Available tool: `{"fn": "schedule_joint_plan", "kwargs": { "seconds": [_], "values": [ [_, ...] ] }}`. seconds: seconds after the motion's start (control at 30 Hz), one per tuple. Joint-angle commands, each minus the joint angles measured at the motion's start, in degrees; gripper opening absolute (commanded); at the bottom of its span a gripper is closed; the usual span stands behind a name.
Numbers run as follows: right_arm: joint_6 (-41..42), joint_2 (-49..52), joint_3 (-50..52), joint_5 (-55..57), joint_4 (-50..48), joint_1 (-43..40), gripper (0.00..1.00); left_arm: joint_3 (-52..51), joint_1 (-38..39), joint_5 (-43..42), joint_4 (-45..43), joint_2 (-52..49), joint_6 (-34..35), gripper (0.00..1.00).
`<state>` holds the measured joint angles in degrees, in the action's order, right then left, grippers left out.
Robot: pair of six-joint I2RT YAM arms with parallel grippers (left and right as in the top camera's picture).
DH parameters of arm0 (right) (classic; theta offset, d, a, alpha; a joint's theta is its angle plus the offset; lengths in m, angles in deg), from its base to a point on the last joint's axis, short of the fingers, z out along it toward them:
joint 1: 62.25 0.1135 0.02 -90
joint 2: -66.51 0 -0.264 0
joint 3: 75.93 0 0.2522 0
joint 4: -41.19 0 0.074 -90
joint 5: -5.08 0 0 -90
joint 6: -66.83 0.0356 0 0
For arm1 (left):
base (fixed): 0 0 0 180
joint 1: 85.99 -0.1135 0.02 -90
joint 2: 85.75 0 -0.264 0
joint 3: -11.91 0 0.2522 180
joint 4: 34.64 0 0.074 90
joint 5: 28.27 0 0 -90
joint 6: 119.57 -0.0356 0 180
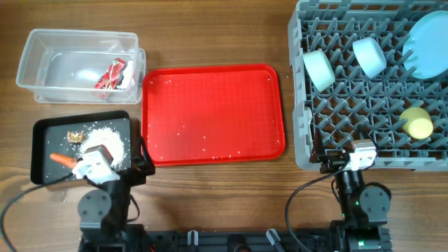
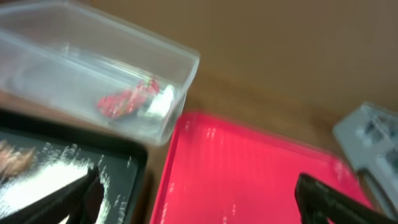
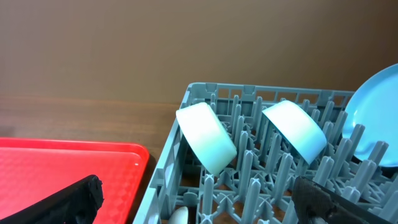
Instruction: Sort waste into correct bins and load items into the dishwasher rack
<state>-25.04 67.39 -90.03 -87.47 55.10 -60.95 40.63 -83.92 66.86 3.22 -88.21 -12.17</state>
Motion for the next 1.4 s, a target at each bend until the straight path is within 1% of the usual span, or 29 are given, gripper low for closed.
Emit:
{"fn": "schedule_joint_plan", "kwargs": {
  "seconds": [0.0, 0.1, 0.2, 0.27, 0.37, 1.37],
  "values": [
    [-1.1, -0.7, 0.0, -0.5, -0.2, 0.0, 0.99, -6.4, -0.5, 0.8, -9.2, 2.3, -0.5, 1.00],
    [-1.0, -0.7, 0.0, -0.5, -0.2, 0.0, 1.00, -10.1, -0.5, 0.8, -16.4, 2.3, -0.8, 1.00],
    [-1.1, -0.7, 0.0, -0.5, -0.2, 0.0, 1.00, -13.2, -0.5, 0.1, -21.6, 2.3, -3.9, 1.00],
    [-1.1, -0.7, 0.0, -0.5, -0.2, 0.0, 1.00, -14.7, -0.5, -2.4, -23.1, 2.3, -7.3, 1.00],
    [-1.1, -0.7, 0.0, -0.5, -0.2, 0.0, 1.00, -14.6, -0.5, -4.4, -20.5, 2.3, -9.9, 1.00],
    [-1.1, -0.7, 0.0, -0.5, -0.2, 0.0, 1.00, -14.6, -0.5, -4.6, -20.0, 2.2, -9.5, 1.00]
  ]
}}
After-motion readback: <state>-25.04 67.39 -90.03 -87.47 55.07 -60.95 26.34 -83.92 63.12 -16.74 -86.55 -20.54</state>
